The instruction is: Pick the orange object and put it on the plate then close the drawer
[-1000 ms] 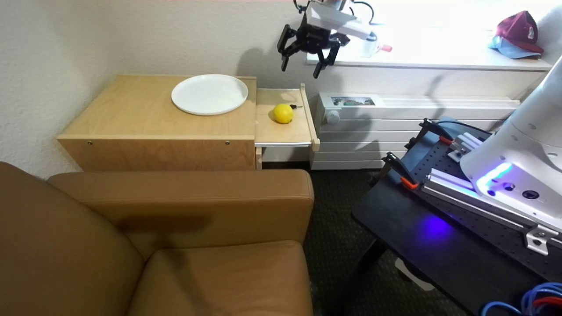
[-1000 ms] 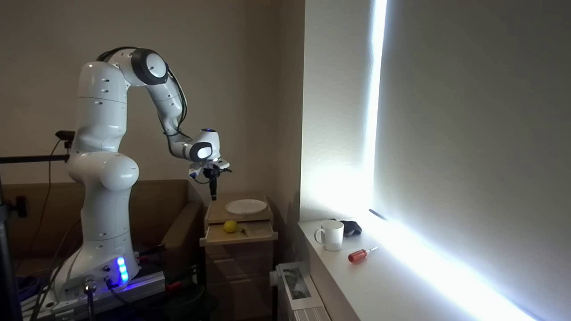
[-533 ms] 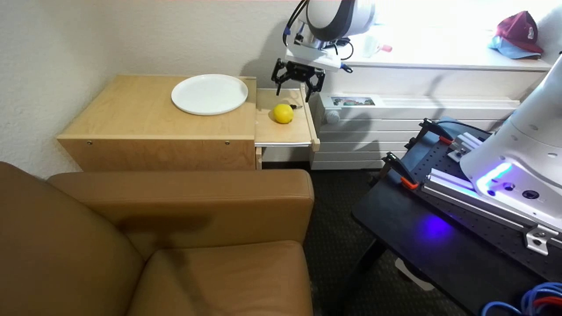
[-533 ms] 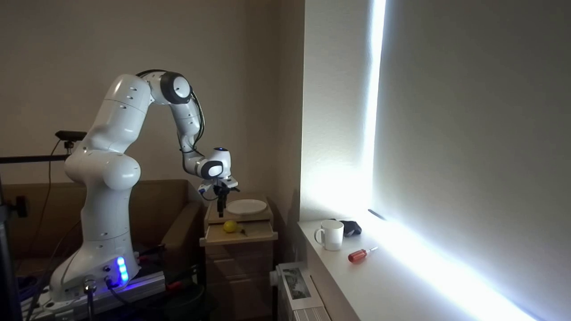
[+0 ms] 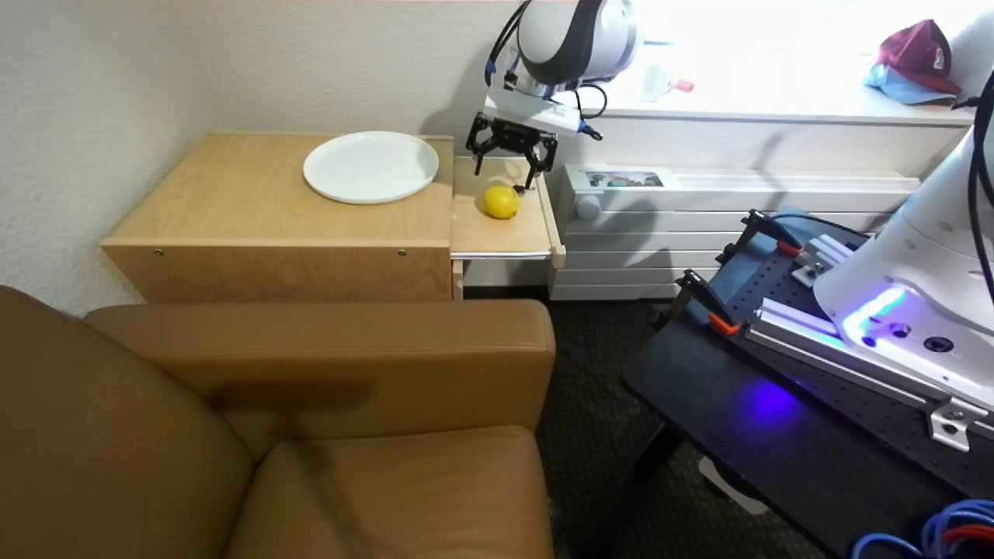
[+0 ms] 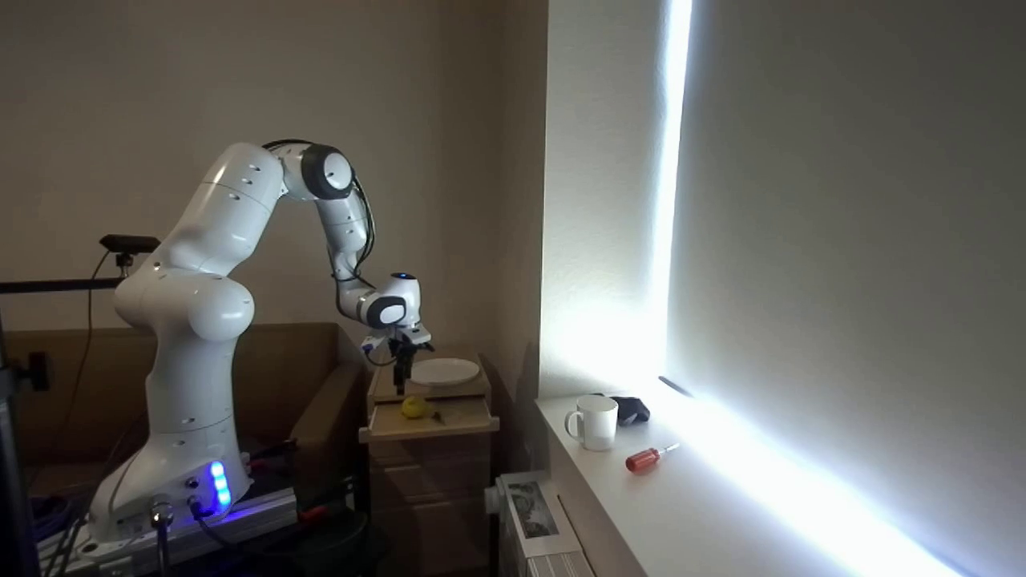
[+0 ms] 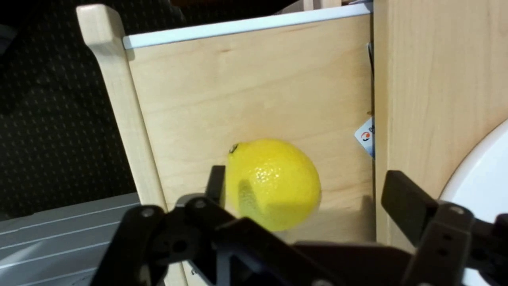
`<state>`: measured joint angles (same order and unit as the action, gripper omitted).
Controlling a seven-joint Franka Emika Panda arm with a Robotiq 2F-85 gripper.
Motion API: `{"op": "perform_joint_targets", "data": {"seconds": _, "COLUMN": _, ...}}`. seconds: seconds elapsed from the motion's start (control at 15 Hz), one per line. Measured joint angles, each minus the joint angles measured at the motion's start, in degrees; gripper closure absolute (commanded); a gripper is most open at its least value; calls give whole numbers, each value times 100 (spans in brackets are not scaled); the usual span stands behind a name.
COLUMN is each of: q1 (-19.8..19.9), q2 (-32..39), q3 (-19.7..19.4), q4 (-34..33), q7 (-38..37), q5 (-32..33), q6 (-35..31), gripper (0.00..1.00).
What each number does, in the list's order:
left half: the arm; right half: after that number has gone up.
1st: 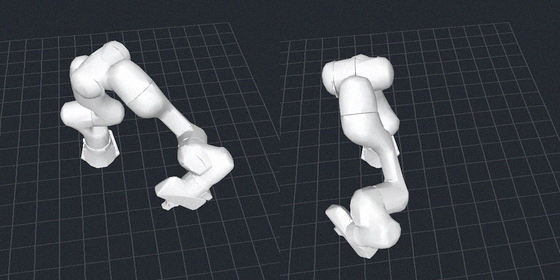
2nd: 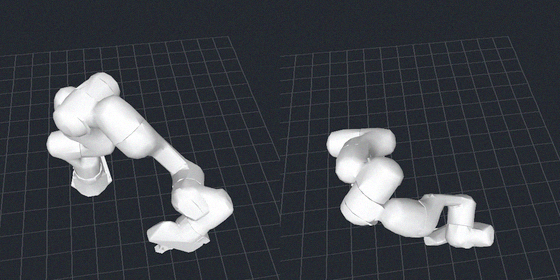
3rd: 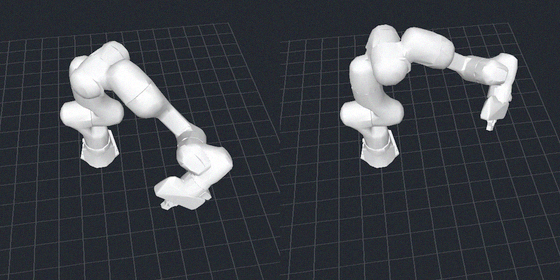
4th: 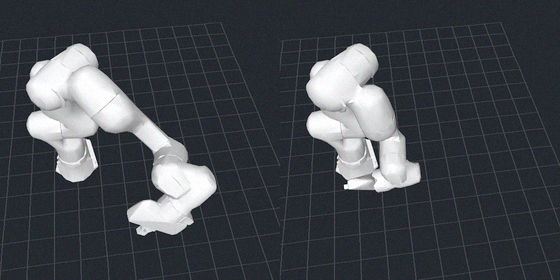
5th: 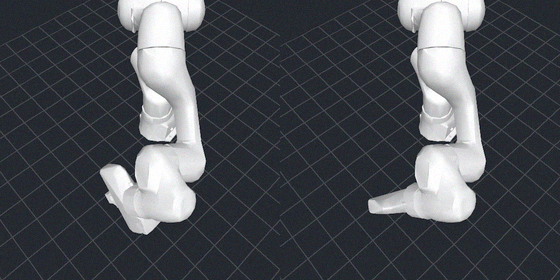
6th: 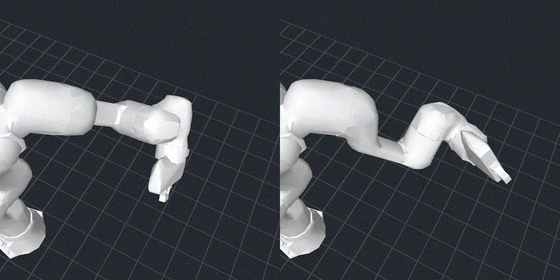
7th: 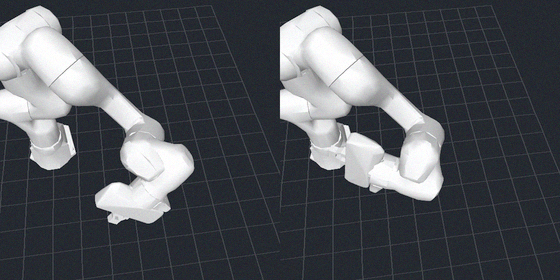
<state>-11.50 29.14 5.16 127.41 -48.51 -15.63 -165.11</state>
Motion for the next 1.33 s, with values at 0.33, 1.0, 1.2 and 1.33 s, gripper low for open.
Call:
{"op": "perform_joint_targets", "data": {"seconds": 0.33, "q1": -639, "q2": 417, "q3": -762, "q4": -171, "q7": -627, "q5": 270, "q6": 10, "gripper": 0}}
{"op": "perform_joint_targets", "data": {"seconds": 1.0, "q1": -548, "q2": 1298, "q3": -683, "q4": -1001, "q7": -676, "q5": 98, "q6": -130, "gripper": 25}}
{"op": "perform_joint_targets", "data": {"seconds": 1.2, "q1": -546, "q2": 1483, "q3": -714, "q4": -1153, "q7": -676, "q5": 98, "q6": -128, "gripper": 40}}
{"op": "perform_joint_targets", "data": {"seconds": 1.33, "q1": -544, "q2": 1535, "q3": -717, "q4": -1219, "q7": -677, "q5": 98, "q6": -122, "gripper": 47}}
